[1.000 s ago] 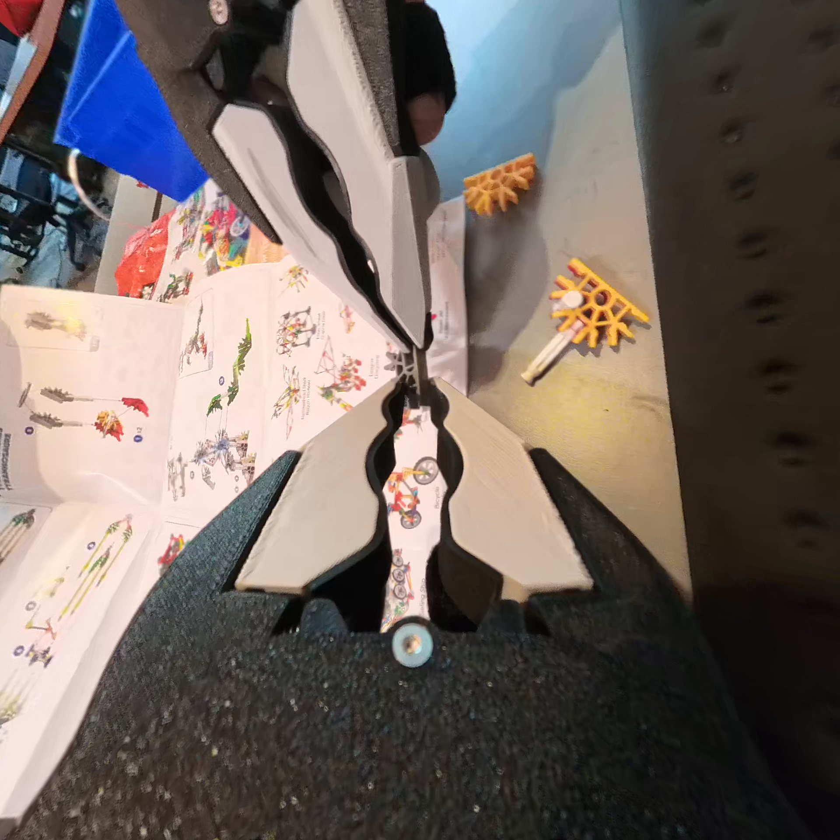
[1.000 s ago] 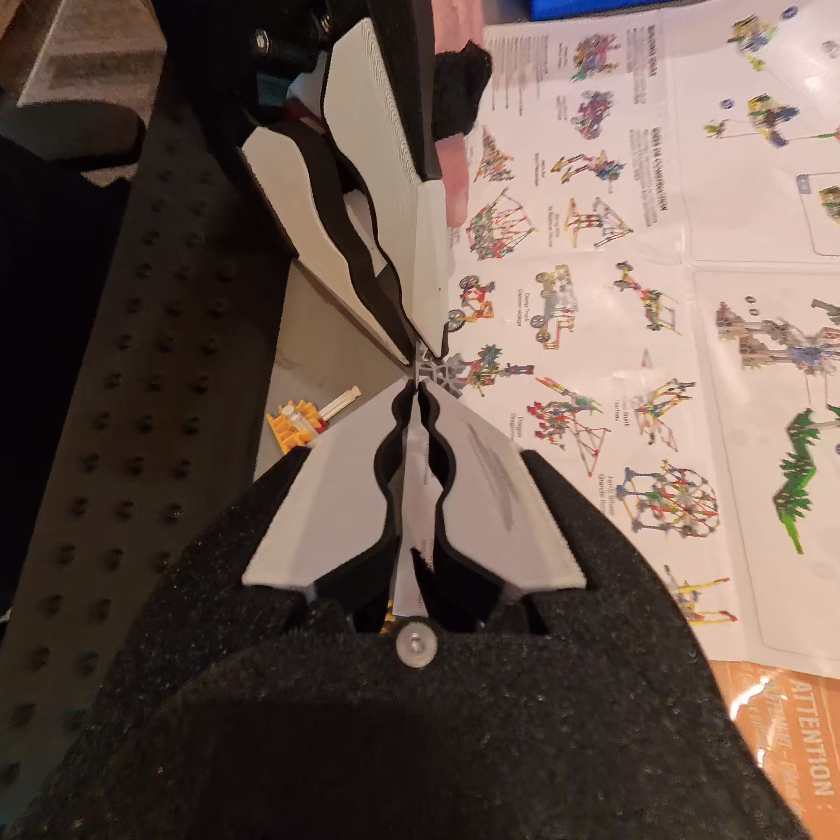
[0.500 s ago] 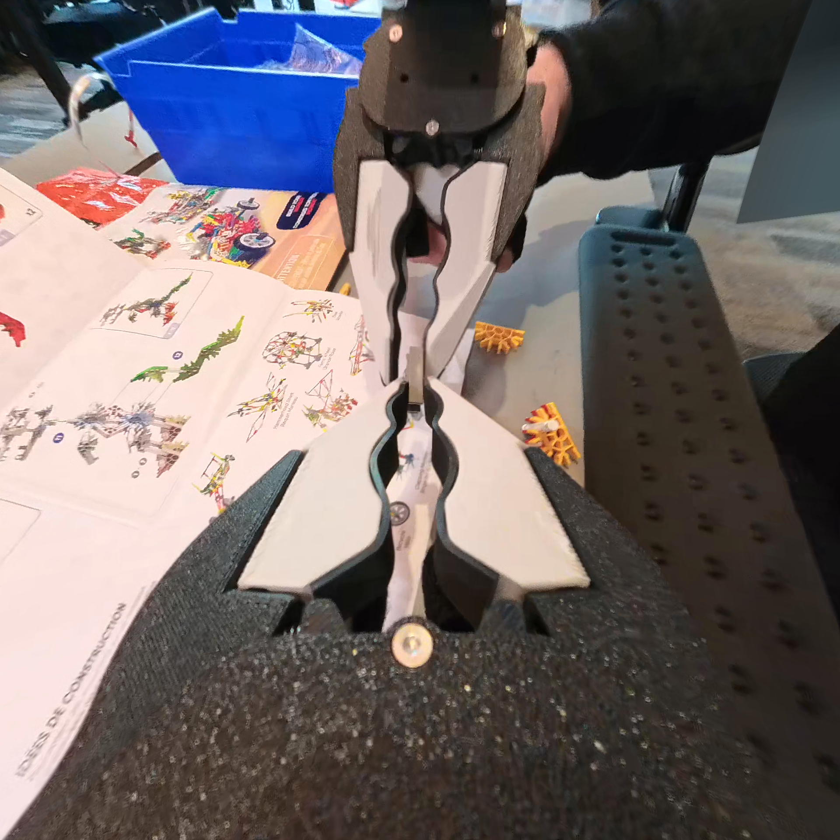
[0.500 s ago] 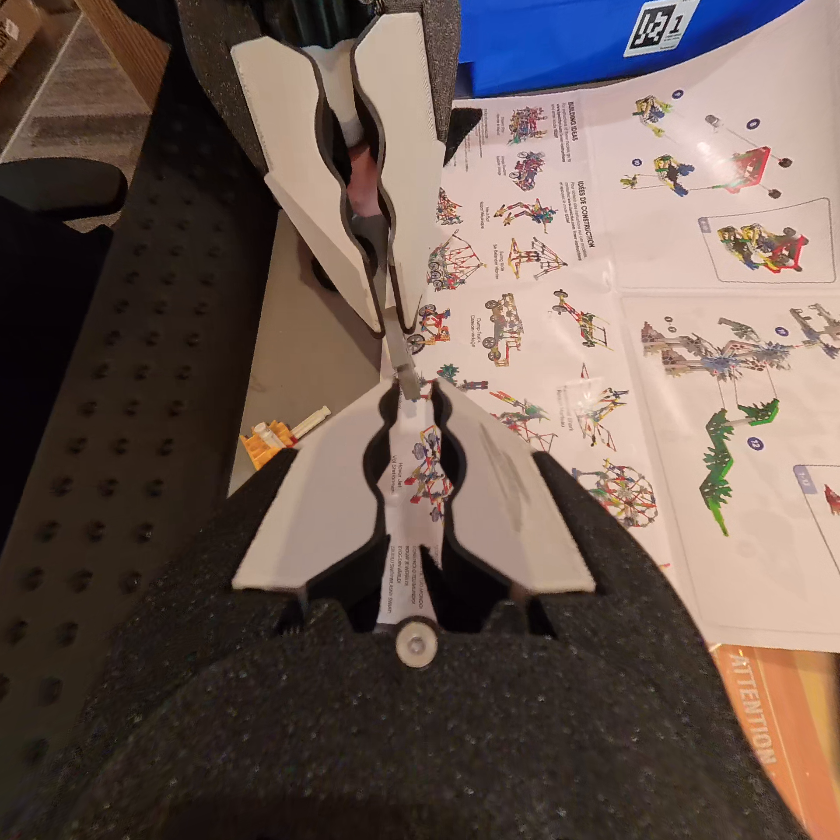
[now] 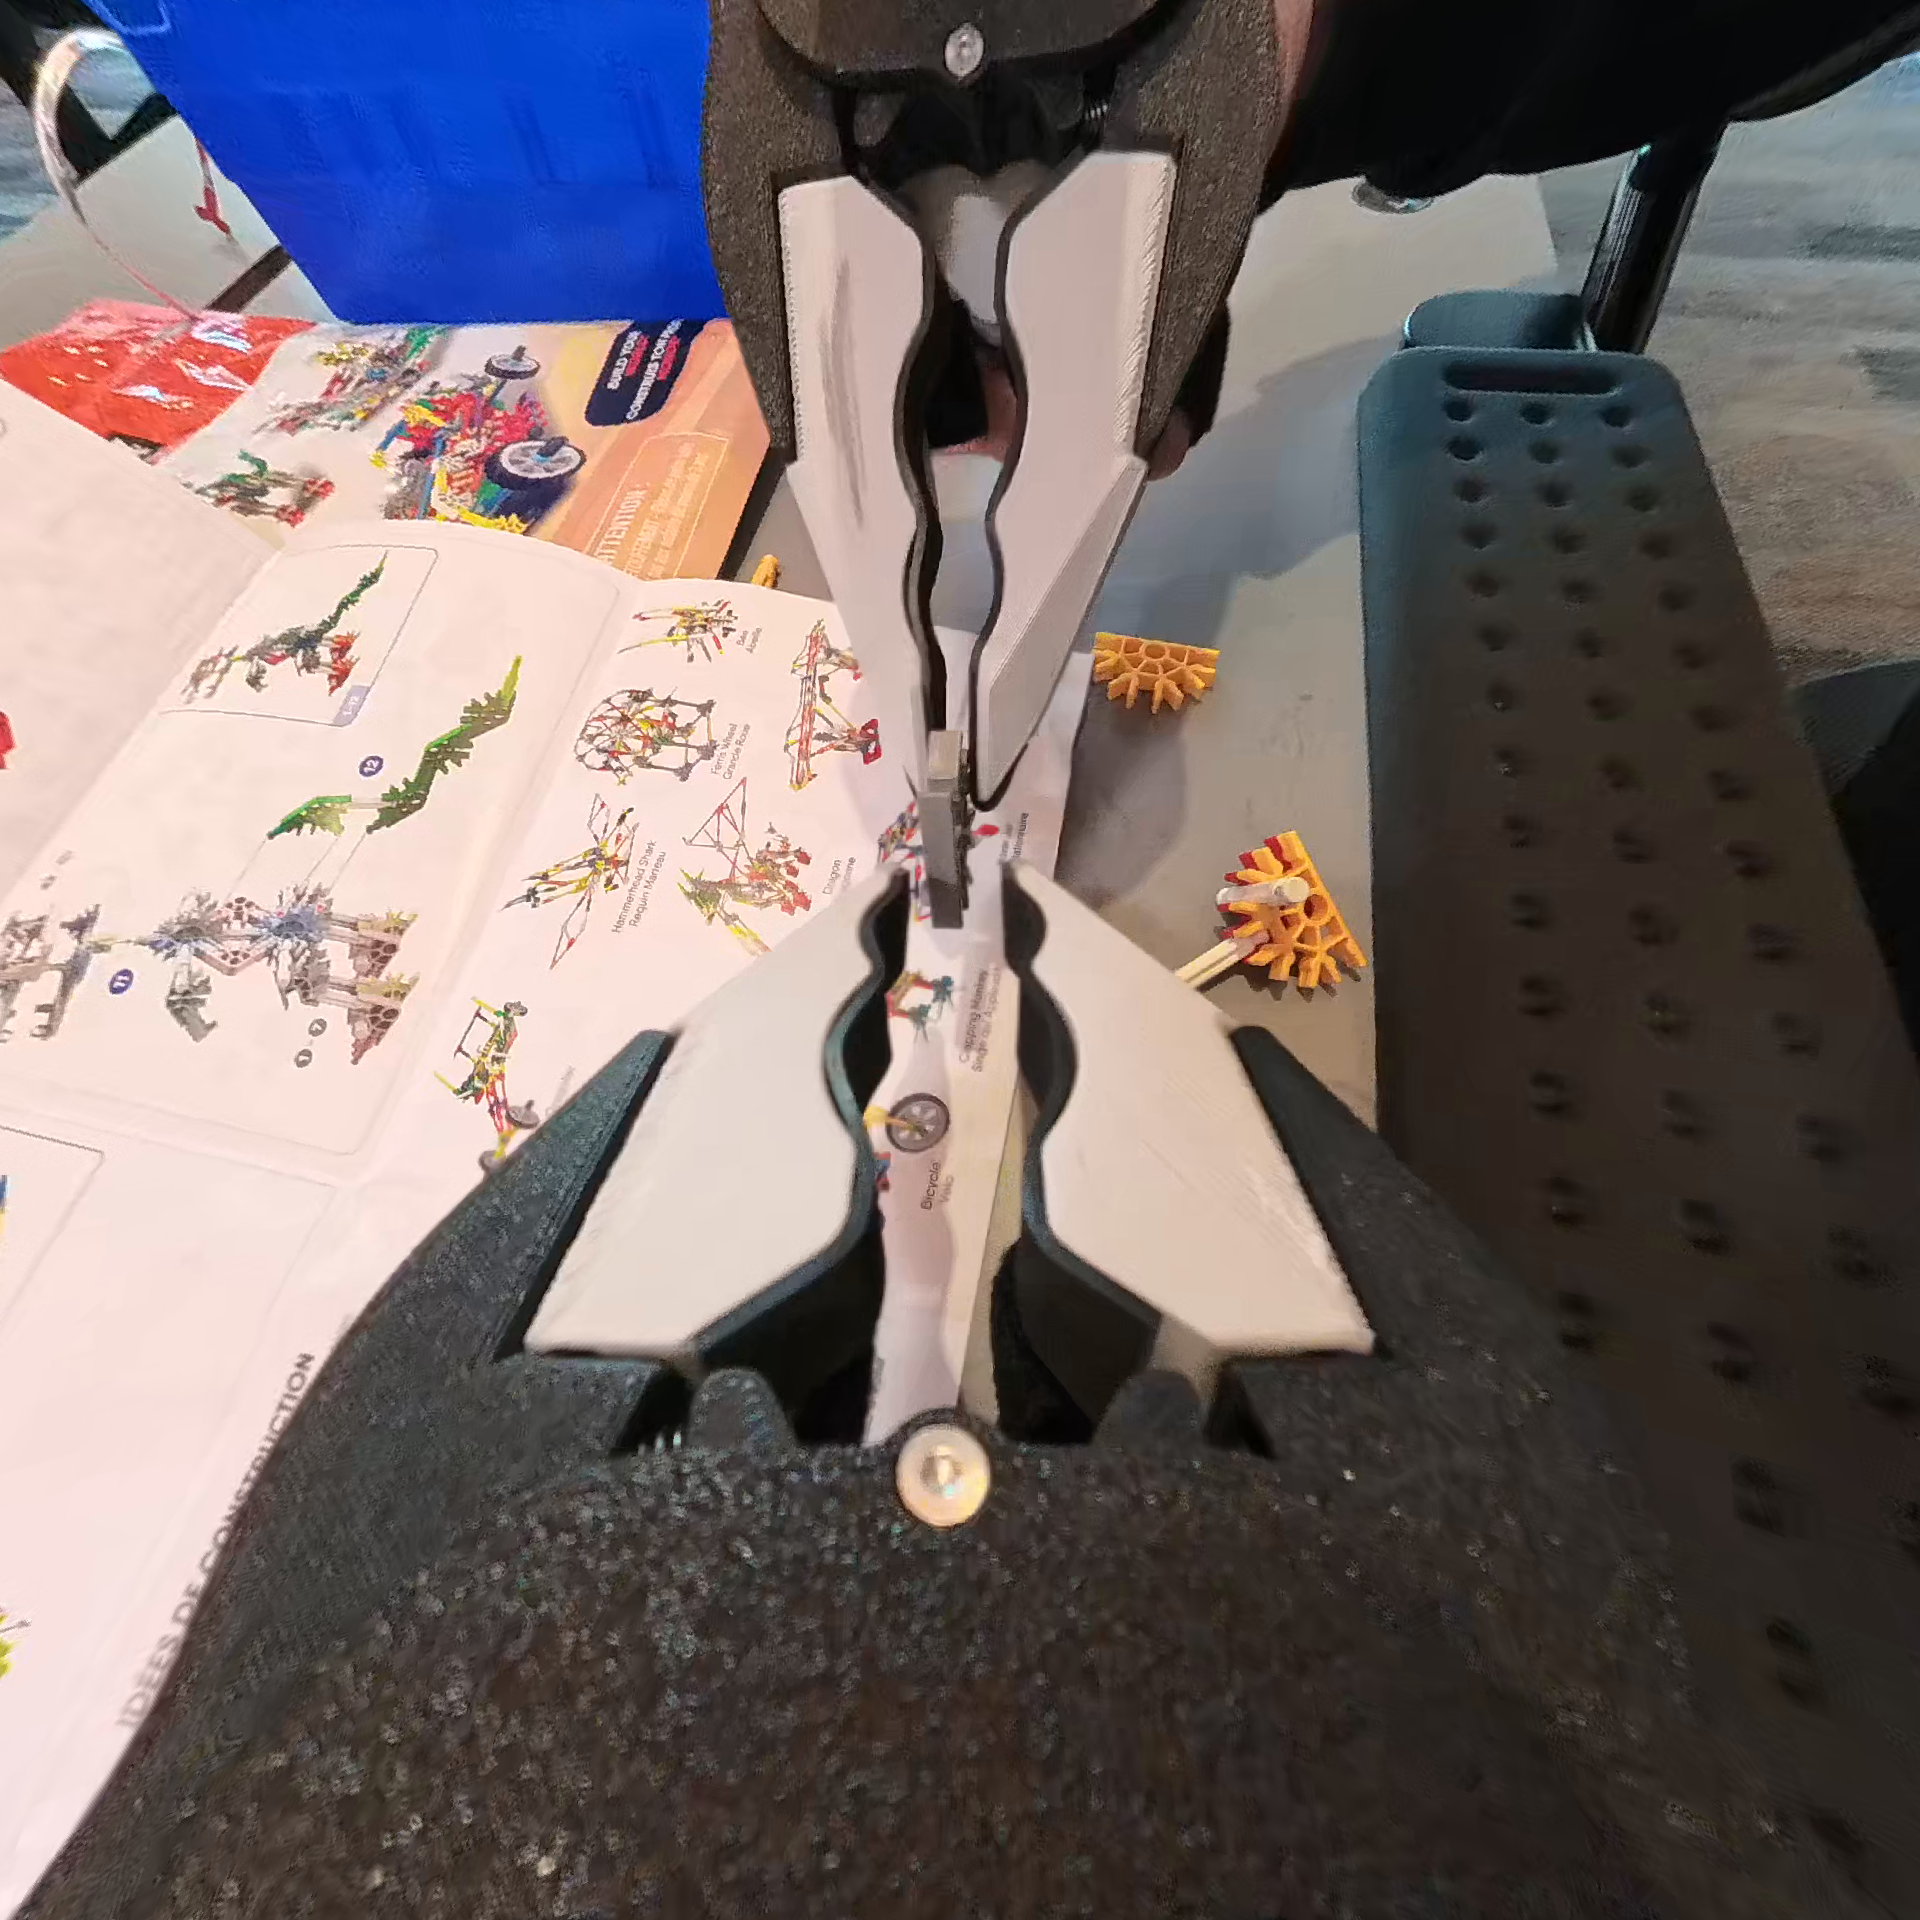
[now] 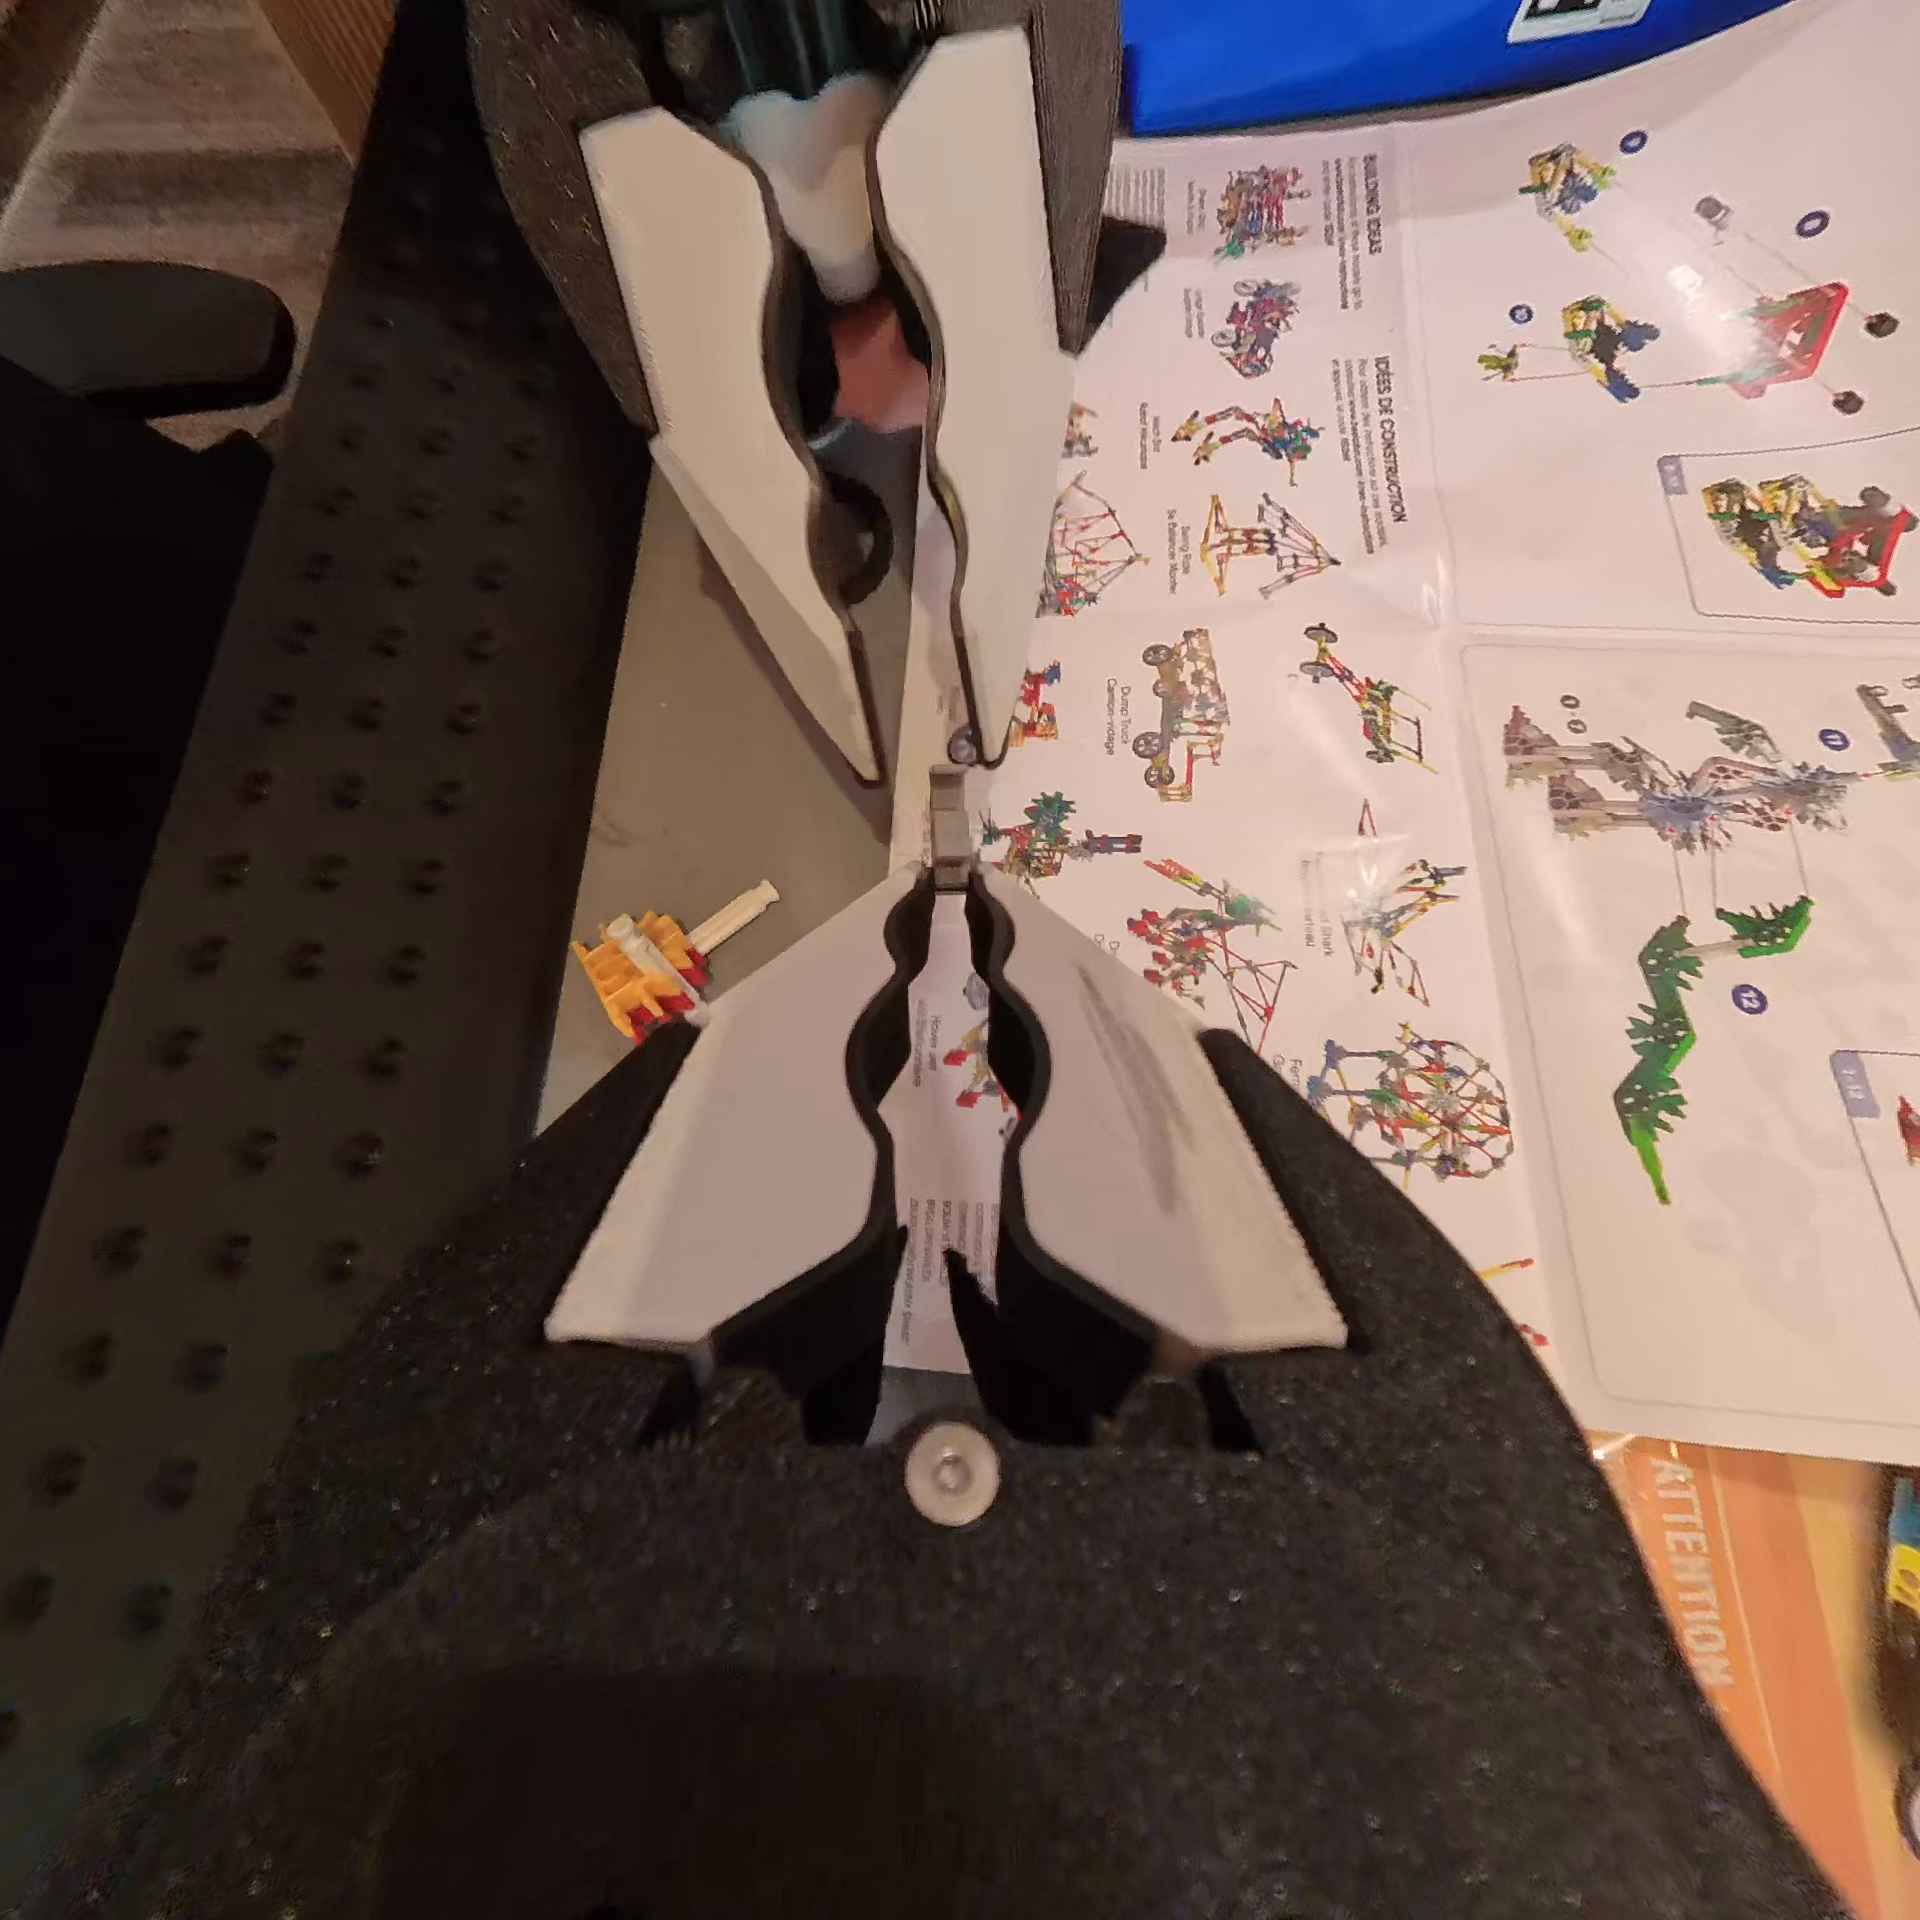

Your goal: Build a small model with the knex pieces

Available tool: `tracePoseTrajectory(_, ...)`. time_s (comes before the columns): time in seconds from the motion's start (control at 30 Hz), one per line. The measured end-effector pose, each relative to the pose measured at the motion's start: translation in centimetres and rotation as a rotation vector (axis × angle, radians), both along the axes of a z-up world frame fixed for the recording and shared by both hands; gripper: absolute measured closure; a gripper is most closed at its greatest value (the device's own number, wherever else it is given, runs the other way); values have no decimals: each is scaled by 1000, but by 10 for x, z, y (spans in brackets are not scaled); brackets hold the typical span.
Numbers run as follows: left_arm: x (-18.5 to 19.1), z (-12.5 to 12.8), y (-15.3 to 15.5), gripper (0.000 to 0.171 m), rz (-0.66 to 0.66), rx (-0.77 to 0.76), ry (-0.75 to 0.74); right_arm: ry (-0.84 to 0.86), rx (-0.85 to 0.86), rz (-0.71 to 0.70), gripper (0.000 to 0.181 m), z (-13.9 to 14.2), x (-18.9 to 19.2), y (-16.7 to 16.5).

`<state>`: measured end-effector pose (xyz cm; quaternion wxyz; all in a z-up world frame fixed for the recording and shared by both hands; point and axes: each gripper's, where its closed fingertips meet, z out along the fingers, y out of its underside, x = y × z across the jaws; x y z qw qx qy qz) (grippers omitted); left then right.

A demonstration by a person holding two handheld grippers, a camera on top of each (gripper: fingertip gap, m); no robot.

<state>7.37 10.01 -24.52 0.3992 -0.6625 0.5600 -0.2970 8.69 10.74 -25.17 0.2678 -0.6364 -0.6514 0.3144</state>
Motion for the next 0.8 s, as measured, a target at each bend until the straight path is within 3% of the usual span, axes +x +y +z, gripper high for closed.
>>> tracePoseTrajectory(0.13,3,5,-2,150,-6,33,-8,-45,19,10,176,-6,2,-2)
tracePoseTrajectory(0.23,5,3,-5,167,-20,54,6,-62,30,33,176,-8,0,-8)
tracePoseTrajectory(0.37,4,7,-2,167,1,36,-13,-41,26,15,175,-6,-1,-5)
tracePoseTrajectory(0.5,2,17,5,171,40,-23,-87,7,-32,-25,161,1,-2,0)
tracePoseTrajectory(0.6,1,23,6,171,48,-77,-140,32,-48,-30,172,3,-4,0)
tracePoseTrajectory(0.63,1,23,6,171,49,-81,-140,40,-53,-28,181,5,-5,0)
tracePoseTrajectory(0.8,-3,6,10,171,51,-10,-20,-11,-9,-43,174,-2,2,6)
